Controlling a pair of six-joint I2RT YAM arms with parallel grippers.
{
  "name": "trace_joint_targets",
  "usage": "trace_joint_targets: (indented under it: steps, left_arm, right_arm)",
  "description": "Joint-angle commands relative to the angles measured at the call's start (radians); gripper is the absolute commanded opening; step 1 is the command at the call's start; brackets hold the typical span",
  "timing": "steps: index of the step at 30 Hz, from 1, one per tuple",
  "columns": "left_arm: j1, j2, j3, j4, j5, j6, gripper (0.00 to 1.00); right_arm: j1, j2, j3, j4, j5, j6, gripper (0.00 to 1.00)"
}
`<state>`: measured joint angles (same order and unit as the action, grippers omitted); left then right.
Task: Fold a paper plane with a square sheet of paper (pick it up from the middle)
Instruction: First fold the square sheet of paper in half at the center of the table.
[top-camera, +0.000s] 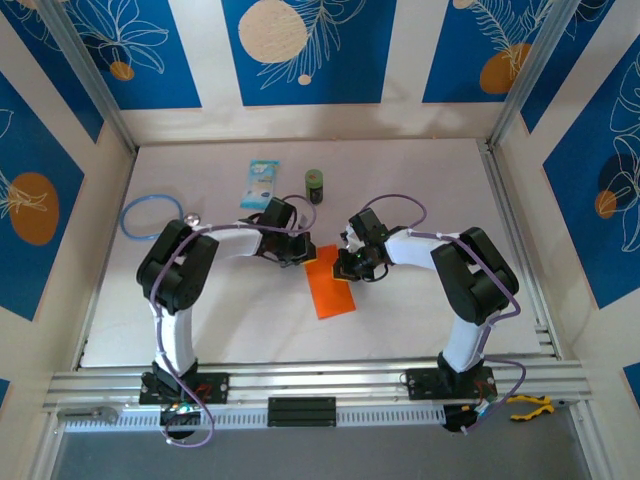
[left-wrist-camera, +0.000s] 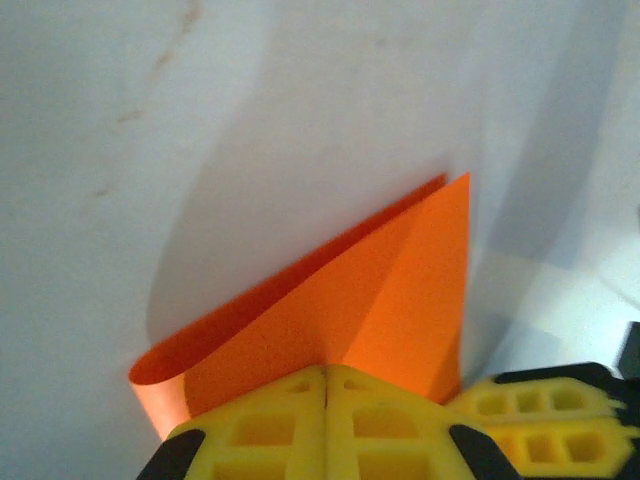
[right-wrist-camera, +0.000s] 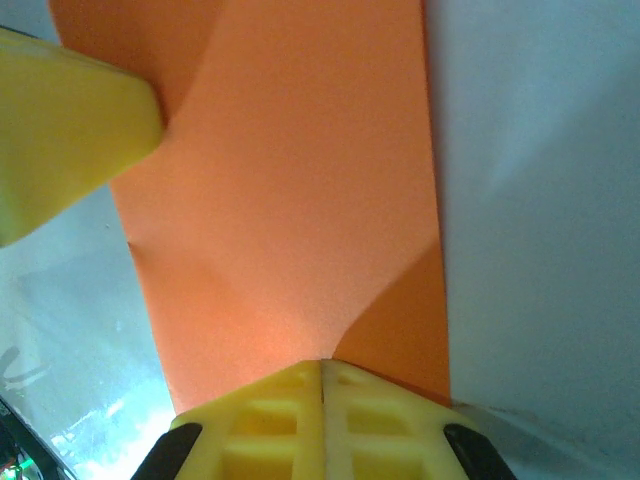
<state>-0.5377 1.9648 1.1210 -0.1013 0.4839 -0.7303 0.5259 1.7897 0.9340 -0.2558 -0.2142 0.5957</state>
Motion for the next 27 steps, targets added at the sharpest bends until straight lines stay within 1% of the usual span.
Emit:
trace_joint_targets:
  steps: [1, 6, 15, 27]
  left_arm:
    - [0.022, 0.029, -0.015, -0.024, -0.028, 0.025, 0.02]
    - [0.042, 0.034, -0.056, 0.057, -0.043, -0.029, 0.02]
    - [0.071, 0.021, -0.023, -0.006, -0.105, -0.038, 0.02]
    - [0.102, 0.02, -0.019, 0.03, -0.096, -0.056, 0.03]
  right_arm:
    - [-0.009, 0.035, -0.04, -0.094, 0.058, 0.004, 0.0]
    - [-0.009, 0.04, -0.045, -0.089, 0.059, 0.006, 0.0]
    - [-0.014, 0.036, -0.053, -0.089, 0.061, 0.004, 0.0]
    - [-0.022, 0.028, -0.066, -0.085, 0.059, 0.004, 0.0]
